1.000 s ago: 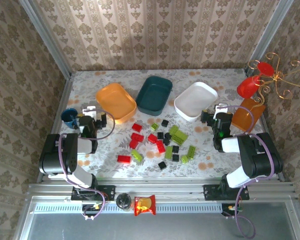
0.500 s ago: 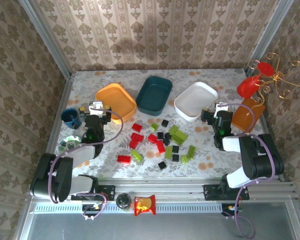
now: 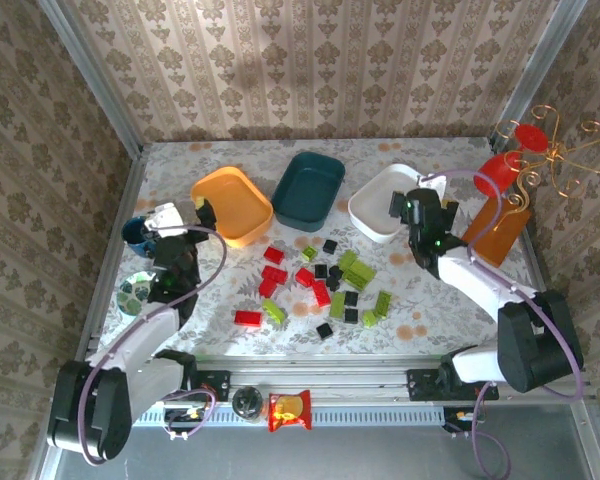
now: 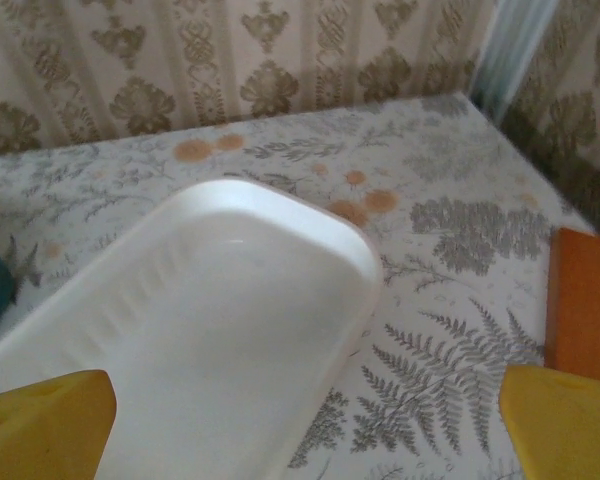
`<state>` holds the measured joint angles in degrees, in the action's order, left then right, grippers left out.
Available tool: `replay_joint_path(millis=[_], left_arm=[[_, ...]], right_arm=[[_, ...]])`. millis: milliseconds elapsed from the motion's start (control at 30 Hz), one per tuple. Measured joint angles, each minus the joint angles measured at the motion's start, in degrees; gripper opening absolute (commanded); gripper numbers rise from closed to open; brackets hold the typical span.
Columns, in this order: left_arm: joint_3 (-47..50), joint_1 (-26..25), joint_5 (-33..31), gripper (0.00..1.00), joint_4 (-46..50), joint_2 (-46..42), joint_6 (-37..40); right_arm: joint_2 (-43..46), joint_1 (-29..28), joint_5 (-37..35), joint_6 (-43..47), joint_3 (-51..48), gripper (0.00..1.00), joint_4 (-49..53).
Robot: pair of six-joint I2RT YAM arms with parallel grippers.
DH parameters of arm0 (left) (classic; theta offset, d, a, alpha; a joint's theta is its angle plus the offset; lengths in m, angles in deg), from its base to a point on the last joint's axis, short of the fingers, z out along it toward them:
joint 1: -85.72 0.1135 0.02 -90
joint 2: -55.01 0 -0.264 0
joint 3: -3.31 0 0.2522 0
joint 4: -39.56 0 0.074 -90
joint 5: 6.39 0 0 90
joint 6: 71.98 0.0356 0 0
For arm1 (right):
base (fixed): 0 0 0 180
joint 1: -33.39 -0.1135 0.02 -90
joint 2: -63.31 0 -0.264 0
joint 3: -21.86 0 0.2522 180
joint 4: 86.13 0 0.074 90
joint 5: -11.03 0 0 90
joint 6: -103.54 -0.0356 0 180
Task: Sort the legos into containers by color
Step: Pick up the lego from the bottom-center of the table.
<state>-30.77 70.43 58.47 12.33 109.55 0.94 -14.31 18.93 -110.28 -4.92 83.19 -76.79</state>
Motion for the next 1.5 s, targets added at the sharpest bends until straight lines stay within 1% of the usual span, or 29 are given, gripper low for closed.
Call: replay_joint_path(millis=[33,67,167,200,267,333,400,500,567,600,700,833,967,1067,1133,1267,1500], left_arm=[[0.1,1.1,0.7,1.0,2.3,-1.7,-3.9],[-0.2,3.6,2.8,1.0,5.5,-3.7,-8.0],[-3.0,11.4,8.3,1.0,14.5,-6.6,-15.7],[-3.7,12.6,10.0,1.0,15.4,-6.7,-17.0],[-3.6,12.9,13.1,1.0,15.2,-7.0,-19.5],[-2.8,12.0,15.8,1.0,14.9,-7.0,-22.3],[-2.7,11.5,18.4,1.0,16.4,-6.9,-24.2],[-5.0,10.9,22.6,1.0,22.0,-6.2,-24.8],[-7.8,9.3,24.7,0.98,26.0,-5.2,-24.5],[-9.3,7.8,25.7,0.95,27.6,-4.9,-24.2],[-11.6,3.1,28.1,0.9,31.3,-4.8,-22.6],[-11.7,-2.1,31.0,0.91,36.2,-4.8,-21.0],[-10.8,-5.6,31.6,0.91,40.7,-4.8,-20.3],[-8.9,-6.7,32.0,0.91,42.9,-4.8,-20.3],[-7.5,-6.9,32.1,0.91,43.7,-4.9,-20.4],[-5.5,-7.3,32.5,0.93,44.5,-5.1,-20.5],[-5.1,-7.6,32.5,0.94,44.4,-5.1,-20.7]], right_arm=[[-0.5,0.6,0.8,-2.9,3.1,1.0,4.6],[-0.8,1.4,2.8,-5.0,5.3,1.0,7.6],[-0.6,2.8,9.3,-9.9,6.5,1.0,10.6],[-0.6,2.9,11.2,-11.0,5.6,1.0,10.6],[-0.4,2.9,15.6,-13.0,3.5,1.0,11.6],[-0.5,2.5,19.9,-13.5,3.0,1.0,14.6],[-0.1,1.2,22.5,-13.5,3.0,1.0,15.8],[2.2,-1.1,26.0,-13.5,1.8,1.0,16.9],[4.7,-2.6,27.6,-13.5,0.5,1.0,17.7],[5.9,-3.5,28.3,-13.5,-0.2,1.0,18.4],[8.3,-6.2,29.9,-13.4,-2.3,0.95,20.5],[9.1,-10.6,31.4,-13.4,-4.9,0.89,24.0],[9.1,-14.1,31.1,-14.5,-6.7,0.83,28.2],[9.4,-15.3,29.6,-17.1,-7.9,0.77,32.2],[10.4,-15.5,28.5,-19.5,-9.4,0.73,34.6],[11.3,-15.9,27.0,-24.6,-11.8,0.69,38.0],[7.8,-17.2,25.9,-29.8,-12.0,0.65,37.6]])
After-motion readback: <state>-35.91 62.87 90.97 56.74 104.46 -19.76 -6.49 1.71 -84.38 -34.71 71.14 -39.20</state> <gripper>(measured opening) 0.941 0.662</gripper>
